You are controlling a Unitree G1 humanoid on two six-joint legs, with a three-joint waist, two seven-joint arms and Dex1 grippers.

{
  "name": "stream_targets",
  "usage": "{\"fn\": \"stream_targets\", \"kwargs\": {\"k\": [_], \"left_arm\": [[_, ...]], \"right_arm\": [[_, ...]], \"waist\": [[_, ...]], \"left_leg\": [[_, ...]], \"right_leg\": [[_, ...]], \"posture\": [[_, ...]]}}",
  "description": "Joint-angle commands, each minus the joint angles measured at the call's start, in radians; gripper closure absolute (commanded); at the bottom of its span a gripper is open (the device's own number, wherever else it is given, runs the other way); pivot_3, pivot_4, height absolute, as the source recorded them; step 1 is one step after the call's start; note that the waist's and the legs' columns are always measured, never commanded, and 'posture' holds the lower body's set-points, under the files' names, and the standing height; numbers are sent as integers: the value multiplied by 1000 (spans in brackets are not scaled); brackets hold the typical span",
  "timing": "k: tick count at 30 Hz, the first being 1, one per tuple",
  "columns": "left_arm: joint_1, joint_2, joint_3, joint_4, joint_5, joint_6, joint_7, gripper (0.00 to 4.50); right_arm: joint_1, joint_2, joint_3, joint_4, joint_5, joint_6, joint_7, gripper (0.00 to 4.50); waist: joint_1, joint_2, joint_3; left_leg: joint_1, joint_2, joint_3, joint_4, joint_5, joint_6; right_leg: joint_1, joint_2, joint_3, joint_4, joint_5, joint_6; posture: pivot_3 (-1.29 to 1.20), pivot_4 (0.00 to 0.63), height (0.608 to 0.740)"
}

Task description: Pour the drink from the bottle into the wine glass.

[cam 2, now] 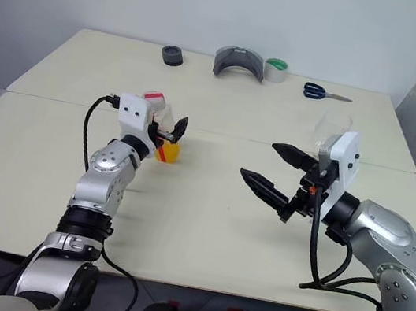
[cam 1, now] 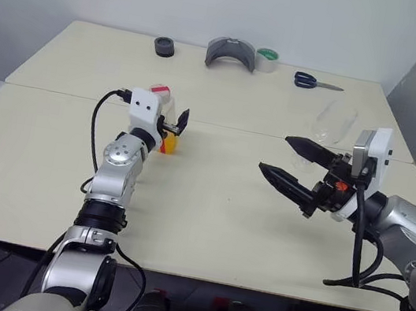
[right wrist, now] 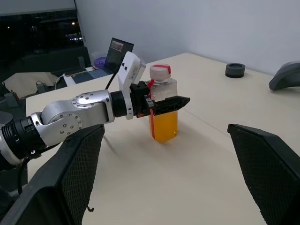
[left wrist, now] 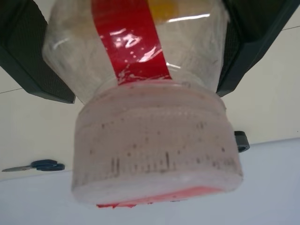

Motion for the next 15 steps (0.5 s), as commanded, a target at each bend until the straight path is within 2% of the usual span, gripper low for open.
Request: {"fn": "stream_targets", "kwargs": {"k": [1,6,7,15], "left_arm": [[-23,1,0,-24,-2,-29,-5,970],[-20,2,4,-29,-5,-30,-2,2500],[-18,2,5,-31,-6,-29,-1,2665],[5,-7,8,-74,-11,5,18,2710]], "right_arm": [[-9,-11,-23,-30,22,-12,-5,0],[-12,-9,-21,-24,21,-14,-5,0],[-13,-8,-20,-22,21,-14,-5,0],[-24,-5,-13,-15,14,-17,-4,0]], "waist": [[0,0,0],[0,0,0],[0,0,0],[0,0,0]], "left_leg": [[0,0,0,0,0,0],[0,0,0,0,0,0],[0,0,0,0,0,0],[0,0,0,0,0,0]], "right_leg": [[0,0,0,0,0,0],[0,0,0,0,0,0],[0,0,0,0,0,0],[0,0,0,0,0,0]], "posture": [[0,150,740],[0,150,740],[0,150,740],[0,150,740]]}}
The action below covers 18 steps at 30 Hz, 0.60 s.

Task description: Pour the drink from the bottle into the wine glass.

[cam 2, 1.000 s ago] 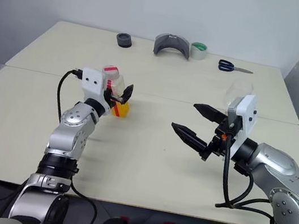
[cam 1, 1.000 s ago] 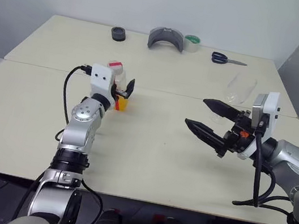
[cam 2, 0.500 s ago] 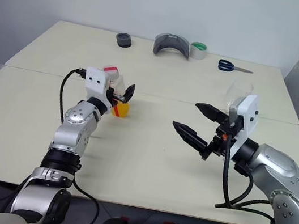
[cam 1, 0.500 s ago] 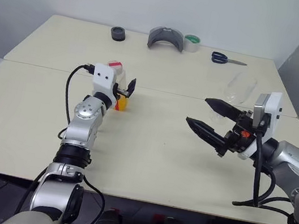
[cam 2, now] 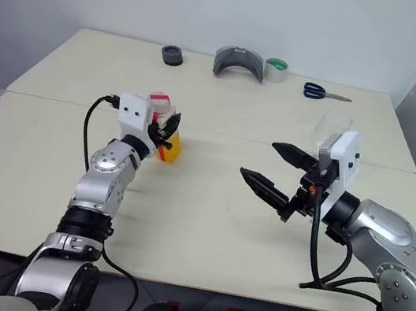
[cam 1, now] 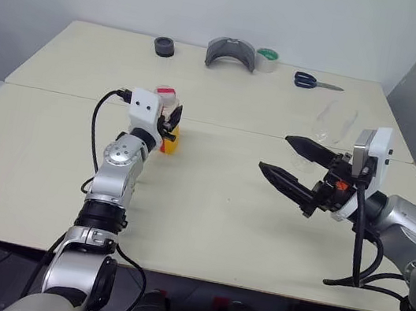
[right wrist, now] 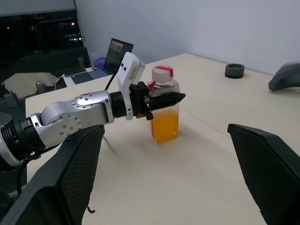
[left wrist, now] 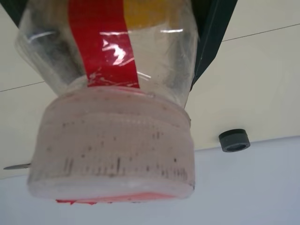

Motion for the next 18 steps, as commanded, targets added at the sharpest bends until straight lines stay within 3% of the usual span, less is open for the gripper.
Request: {"fn": "stream_targets", "kwargs": {"k": [1,18], "left_arm": [[2,-6,9,-74,-11,19,17,2710],[-8,-33,21,-227,-59,178,42,2710]], "right_arm": [[-22,-5,-13,-15,10,-18,-2,0],[-82,18,64,52,-120,-55,-6,0]], "waist": [[0,0,0],[-1,0,0]], "left_leg": [[0,0,0,0,0,0],[0,0,0,0,0,0]], "right_leg": [[0,0,0,0,0,0],[-1,0,0,0,0,0]], "posture": [[0,150,740],[0,150,740]]}}
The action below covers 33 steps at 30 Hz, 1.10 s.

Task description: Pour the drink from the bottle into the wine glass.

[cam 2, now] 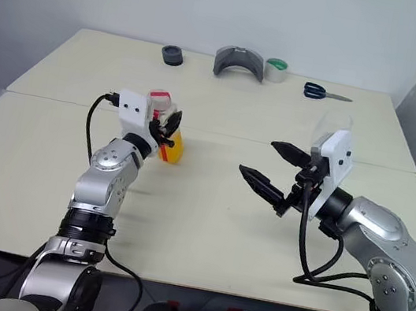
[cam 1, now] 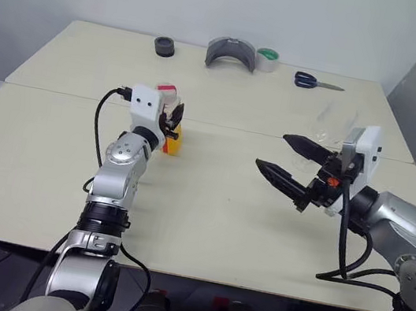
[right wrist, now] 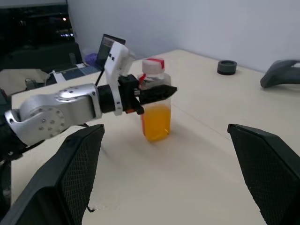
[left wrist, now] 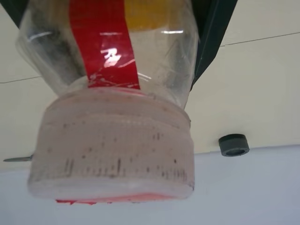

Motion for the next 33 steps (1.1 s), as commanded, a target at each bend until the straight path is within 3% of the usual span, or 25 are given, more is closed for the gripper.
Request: {"fn": "stream_targets", "kwargs": {"k": [1,16,33], "left_arm": [[-23,-2,10,-102,-37,40,-7,2710],[-57,7,-90,-162,-89,143,-200,2710],[-66,8,-162,-186,-132,171,-394,2710]], "right_arm": [[-58,6,-5,11,-20,-28,3,0],[-245,91,64,141,-158,-34,-32,0],[-397,234,98,252,-176,13,-75,0]], "waist": [[0,0,0],[-1,0,0],[-1,0,0]], "left_leg": [[0,0,0,0,0,0],[0,0,0,0,0,0],[-1,0,0,0,0,0]], "right_leg": [[0,0,0,0,0,0],[0,0,0,0,0,0],[-1,0,0,0,0,0]], "posture": [[0,150,740],[0,150,740],[0,150,740]]}}
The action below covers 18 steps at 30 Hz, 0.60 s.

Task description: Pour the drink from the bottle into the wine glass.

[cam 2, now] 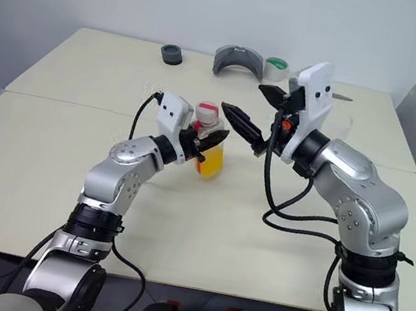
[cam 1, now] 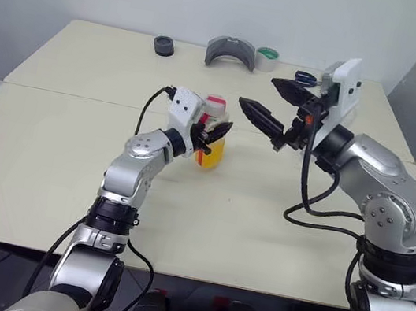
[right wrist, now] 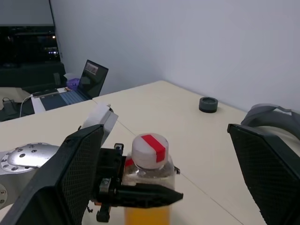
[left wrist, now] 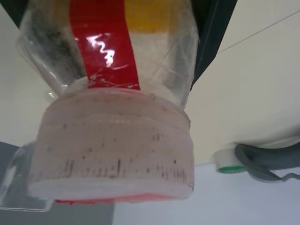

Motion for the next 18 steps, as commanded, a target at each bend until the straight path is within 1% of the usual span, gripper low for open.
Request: {"fn": "stream_targets", "kwargs": {"k": [1,8,14,18], "left_arm": [[-26,6,-16,-72,-23,0,-43,2710],[-46,9,-20,-71,-32,11,-79,2710],[-45,12,-38,-90,-34,13,-107,2710],[-36,17,-45,-130,-79,42,-166,2710]], "right_arm": [[-42,27,-1,11,-7,1,-6,0],[-37,68,12,46,-10,28,-8,0],[-26,89,38,83,-59,11,0,0],[-29,109,25,83,-61,18,2,0]], "waist": [[0,0,0],[0,0,0],[0,0,0],[0,0,0]], "left_leg": [[0,0,0,0,0,0],[0,0,0,0,0,0],[0,0,0,0,0,0],[-1,0,0,0,0,0]], "right_leg": [[0,0,0,0,0,0],[0,0,0,0,0,0],[0,0,0,0,0,0],[-1,0,0,0,0,0]], "posture": [[0,150,740],[0,150,740],[0,150,740],[0,150,740]]}}
